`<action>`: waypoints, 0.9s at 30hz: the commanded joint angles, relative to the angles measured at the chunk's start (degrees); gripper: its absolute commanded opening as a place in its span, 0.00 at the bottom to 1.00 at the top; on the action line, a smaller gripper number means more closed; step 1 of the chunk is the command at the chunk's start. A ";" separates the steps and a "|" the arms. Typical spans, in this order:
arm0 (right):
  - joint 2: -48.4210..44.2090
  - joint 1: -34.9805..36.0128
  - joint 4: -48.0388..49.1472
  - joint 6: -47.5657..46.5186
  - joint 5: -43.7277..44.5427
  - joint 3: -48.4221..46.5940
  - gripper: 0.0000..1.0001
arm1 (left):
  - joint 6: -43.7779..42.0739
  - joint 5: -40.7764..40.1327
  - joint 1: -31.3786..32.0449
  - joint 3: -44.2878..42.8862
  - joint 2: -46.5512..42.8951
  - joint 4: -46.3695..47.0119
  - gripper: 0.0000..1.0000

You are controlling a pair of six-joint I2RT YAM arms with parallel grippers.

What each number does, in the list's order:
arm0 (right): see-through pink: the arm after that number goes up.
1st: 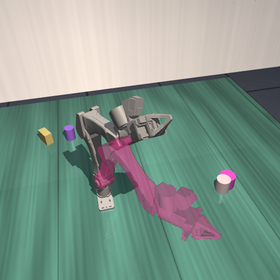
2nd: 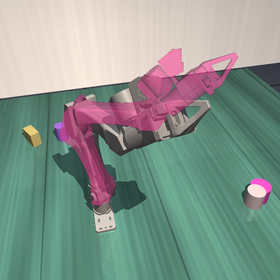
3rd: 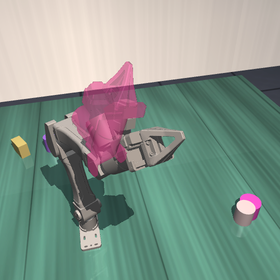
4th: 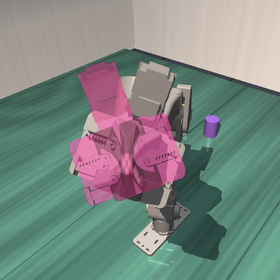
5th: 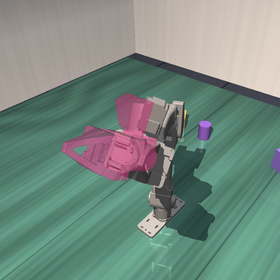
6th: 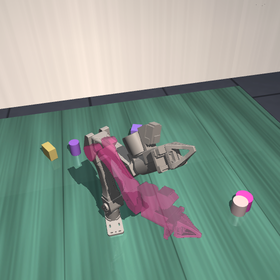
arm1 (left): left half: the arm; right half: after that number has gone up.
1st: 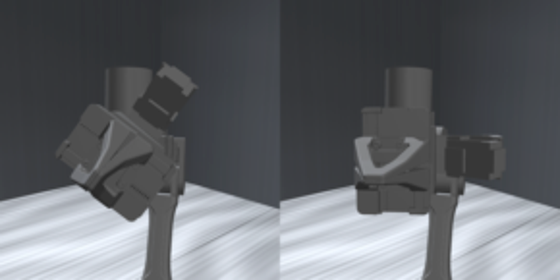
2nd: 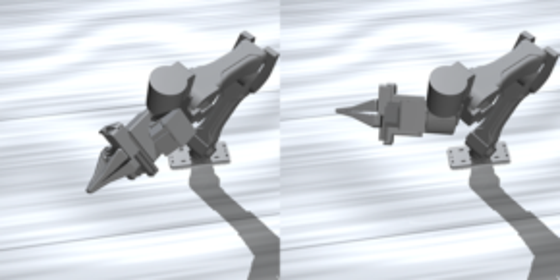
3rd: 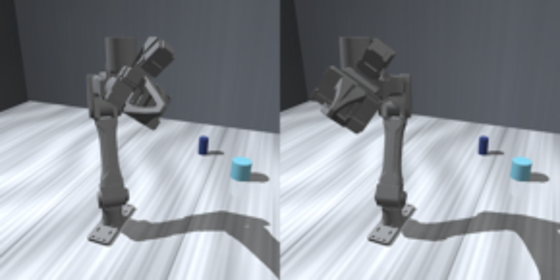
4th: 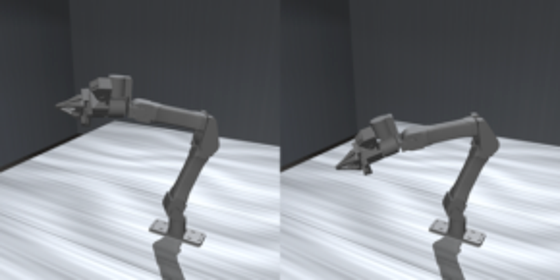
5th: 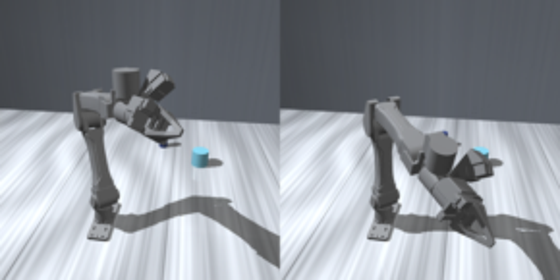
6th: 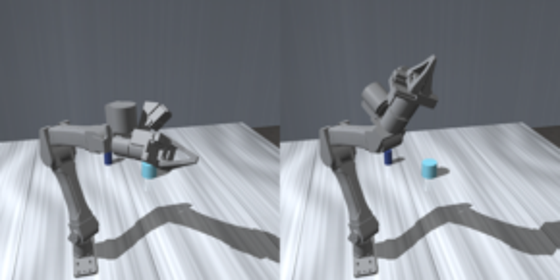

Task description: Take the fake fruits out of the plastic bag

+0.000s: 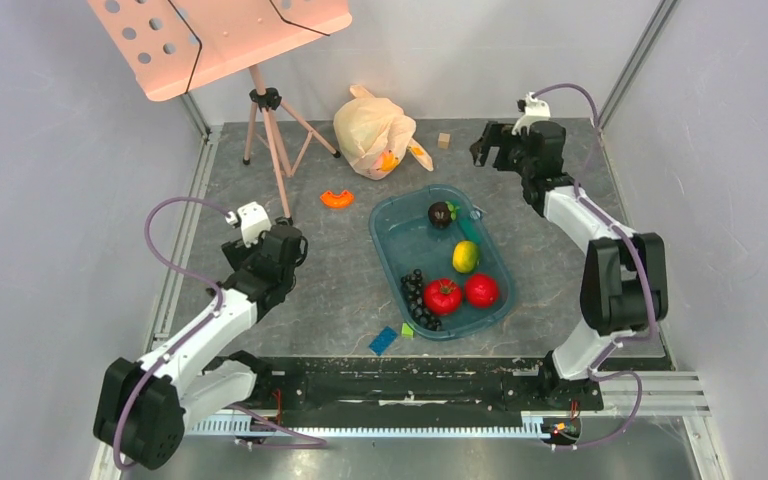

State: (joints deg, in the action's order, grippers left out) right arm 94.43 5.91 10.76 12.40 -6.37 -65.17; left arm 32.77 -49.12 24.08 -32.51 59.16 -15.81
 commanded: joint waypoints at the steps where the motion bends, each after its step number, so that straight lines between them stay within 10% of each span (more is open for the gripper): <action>1: 5.68 0.07 10.28 3.65 -16.64 -5.96 0.98 | 0.24 -0.24 -0.25 3.14 -5.50 5.53 1.00; 6: 16.21 -0.03 16.56 10.95 -25.05 -16.59 0.98 | -1.98 1.45 -0.25 8.27 -12.62 11.71 1.00; 14: 37.11 4.50 -2.44 14.08 -23.29 -50.27 0.98 | -4.83 5.05 -0.28 5.12 -9.10 7.93 1.00; 27: 42.36 11.76 -2.35 16.44 -14.01 -49.28 0.98 | -5.88 6.35 -0.22 4.77 -7.57 8.60 1.00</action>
State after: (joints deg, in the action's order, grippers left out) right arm 133.69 16.71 8.88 26.85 -23.64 -111.98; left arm 28.84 -42.85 24.08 -25.78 51.70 -8.88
